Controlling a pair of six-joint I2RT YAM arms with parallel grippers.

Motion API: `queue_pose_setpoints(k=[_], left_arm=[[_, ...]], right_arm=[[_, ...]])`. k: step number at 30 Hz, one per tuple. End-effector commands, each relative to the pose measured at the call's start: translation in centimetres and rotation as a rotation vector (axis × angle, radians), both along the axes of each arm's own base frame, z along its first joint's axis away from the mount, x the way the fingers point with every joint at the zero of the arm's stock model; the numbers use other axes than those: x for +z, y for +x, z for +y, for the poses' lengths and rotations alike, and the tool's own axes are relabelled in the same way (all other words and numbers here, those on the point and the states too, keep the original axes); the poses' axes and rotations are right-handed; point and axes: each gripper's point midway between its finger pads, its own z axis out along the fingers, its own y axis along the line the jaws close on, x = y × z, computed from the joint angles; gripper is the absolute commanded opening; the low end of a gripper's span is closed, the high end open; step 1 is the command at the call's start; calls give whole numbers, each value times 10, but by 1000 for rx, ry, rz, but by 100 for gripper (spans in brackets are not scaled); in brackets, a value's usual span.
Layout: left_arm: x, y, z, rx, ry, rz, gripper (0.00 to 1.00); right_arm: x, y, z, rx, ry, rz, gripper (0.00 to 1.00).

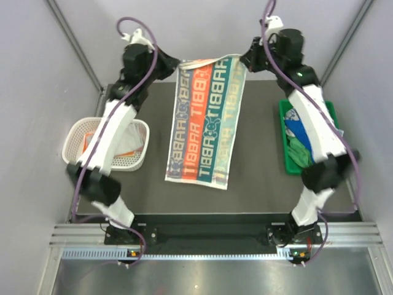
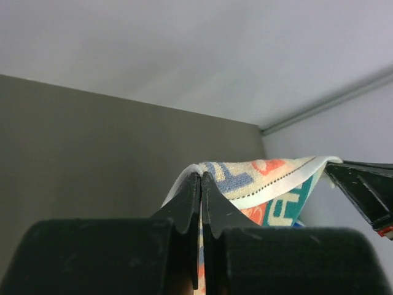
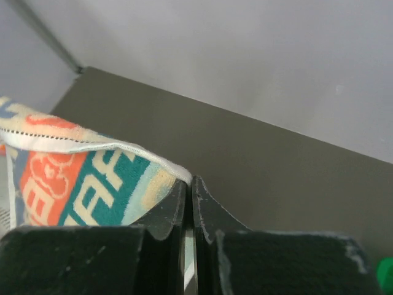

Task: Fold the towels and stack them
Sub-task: Flatten out the crumpled towel, then fold the towel

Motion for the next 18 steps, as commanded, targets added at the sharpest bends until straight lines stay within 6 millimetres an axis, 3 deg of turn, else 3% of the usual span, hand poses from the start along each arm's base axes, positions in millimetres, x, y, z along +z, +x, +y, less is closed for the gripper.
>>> queue_pose_setpoints(k=[1,2,3,4,5,7,8,9,11,12,13,14,15,16,17,18], left_arm=[[-79,90,-7,-13,-22,107,0],[-113,127,-6,-8,-22,152,0],[-125,142,-8,-29,-26,163,0],[-138,157,-8,-34,-31,172,0],[-158,184,-2,-27,-45,183,0],[-173,202,4,-53,-72,189,0],[-184,213,5,-57,-88,195,0],[-187,215,6,-62,-93,195,0],[-194,212,8,-73,-85,198,0],[-196,210,8,-76,-83,195,0],[-219,204,8,-78,-79,242,0],[-204,199,9,-82,-80,211,0],[-207,195,10,-81,-73,217,0],[-224,188,11,-82,-64,257,0],[-213,182,12,-81,-58,239,0],[-212,178,13,-83,-57,232,0]], right_arm=[[-51,89,-9,-44,31,76,0],[-105,124,-9,-58,23,165,0],[-86,139,-8,-64,65,120,0],[-97,153,-9,-70,83,133,0],[-126,172,-9,-64,104,165,0],[-148,183,-9,-64,161,196,0],[-143,187,-8,-63,176,160,0],[-167,186,-10,-71,164,200,0],[-167,182,-12,-77,162,188,0],[-180,179,-13,-78,152,210,0],[-181,177,-13,-73,149,215,0],[-176,172,-13,-70,149,210,0],[-185,167,-13,-69,144,233,0],[-187,164,-13,-64,141,241,0],[-176,156,-11,-57,146,226,0],[-195,148,-12,-58,137,267,0]])
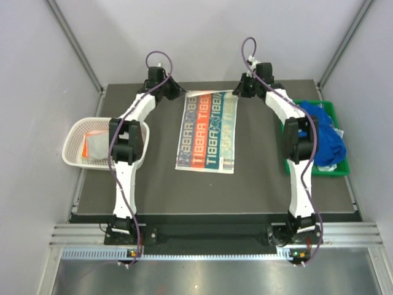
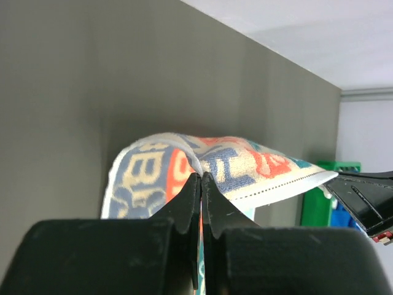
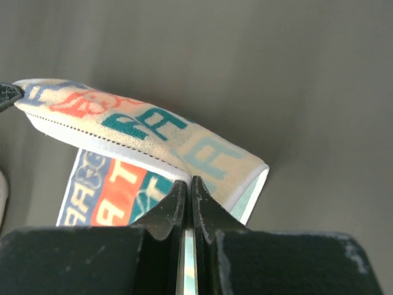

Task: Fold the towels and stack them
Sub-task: Fold the towel

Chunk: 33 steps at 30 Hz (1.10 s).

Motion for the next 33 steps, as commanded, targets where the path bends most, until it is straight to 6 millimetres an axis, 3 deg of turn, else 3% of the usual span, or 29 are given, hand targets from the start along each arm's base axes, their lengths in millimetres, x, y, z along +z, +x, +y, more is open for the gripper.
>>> queue_pose_setpoints(k=[1,2,3,4,6,7,8,9,10,11,12,13,14,16,23,27,33], left_arm=[[77,-9,13,2,-7,-192,0],[84,-17,11,-10,-14,-196,0],[80,-23,9,-16,-13,-185,0],[59,-34,8,-24,-4,-136,0],[58,-49,7,-26,-2,-132,0],[35,-60,9,-23,5,-85,0],[35,-67,9,-23,3,-80,0],[27,-73,10,-21,8,-61,0],[9,-85,12,-21,18,-17,0],[8,-91,13,-18,20,-9,0],[2,-97,13,-21,25,6,0],[-13,-108,15,-21,33,41,0],[-11,-113,16,-23,36,42,0],[-24,-128,19,-24,46,75,0],[-34,-162,24,-45,86,128,0],[-41,-183,25,-62,95,166,0],[-34,-205,32,-71,123,177,0]], right_arm=[[101,-6,-9,-12,39,-229,0],[111,-14,-9,-10,38,-245,0],[90,-24,-11,-10,32,-199,0],[88,-29,-10,-7,34,-202,0],[72,-50,-8,1,32,-160,0],[69,-56,-6,8,33,-155,0],[74,-65,0,20,40,-169,0],[52,-78,1,26,31,-123,0],[46,-84,3,31,28,-112,0],[48,-92,10,47,30,-125,0],[30,-105,12,57,22,-85,0],[23,-111,13,55,13,-72,0],[13,-126,19,73,6,-48,0],[7,-134,23,78,-5,-54,0],[-25,-173,30,98,-59,1,0],[-26,-184,28,87,-79,-5,0],[-21,-207,27,88,-106,-20,0]])
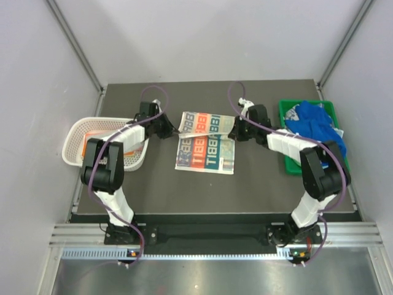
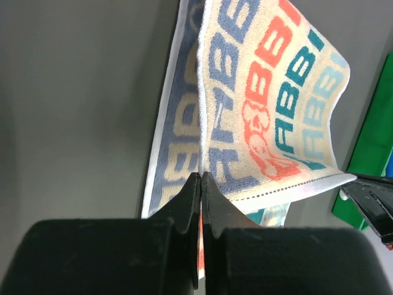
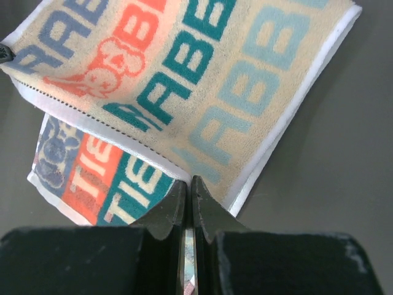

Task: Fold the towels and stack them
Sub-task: Fold the towel

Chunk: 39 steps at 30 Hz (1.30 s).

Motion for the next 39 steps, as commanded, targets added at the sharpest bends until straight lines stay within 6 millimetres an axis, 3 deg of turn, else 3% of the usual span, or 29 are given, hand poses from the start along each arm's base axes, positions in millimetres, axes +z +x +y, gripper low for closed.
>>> queue_pose_setpoints(k=[1,10,18,31,39], left_arm=[[16,-13,9,-8,33,-31,0],[7,-47,10,-30,42,23,0],[-1,-69,9,-55,45,54,0],[-4,-86,8,-77,58,67,0],[-8,-94,9,-88,66,80,0]], right_arm=[[27,-2,-1,-11,-14,-108,0],[24,-39,2,10,-31,-108,0],[25,-59,-1,9,-29,-114,0],[11,-85,7,30,-31,-96,1],[8,-92,6,33,-38,-93,0]])
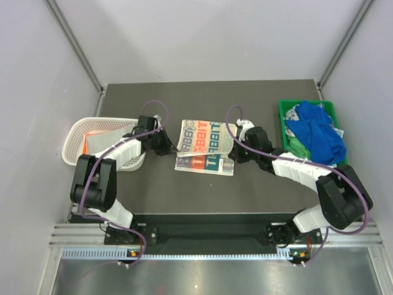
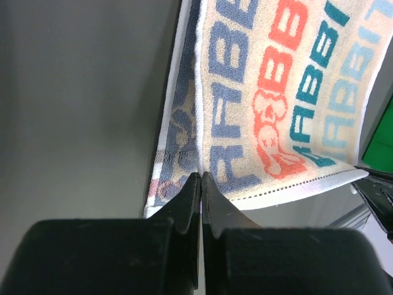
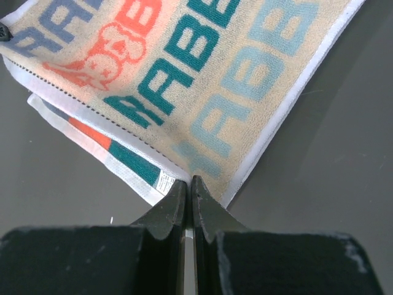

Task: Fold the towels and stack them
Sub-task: Fold the towel

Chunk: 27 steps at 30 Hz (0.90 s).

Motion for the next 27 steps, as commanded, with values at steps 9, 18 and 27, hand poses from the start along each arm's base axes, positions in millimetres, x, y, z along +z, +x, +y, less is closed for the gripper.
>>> queue_pose_setpoints(k=[9,18,27], left_arm=[[0,-12,8,-7,30,-11,0],[-26,-27,6,-26,21,52,9],[-21,-29,4,-39,9,42,25]], right_arm=[[8,-5,2,-9,14,-44,0],[-20,-27,13,27,11,11,13],[-18,-37,14,42,11,17,29]])
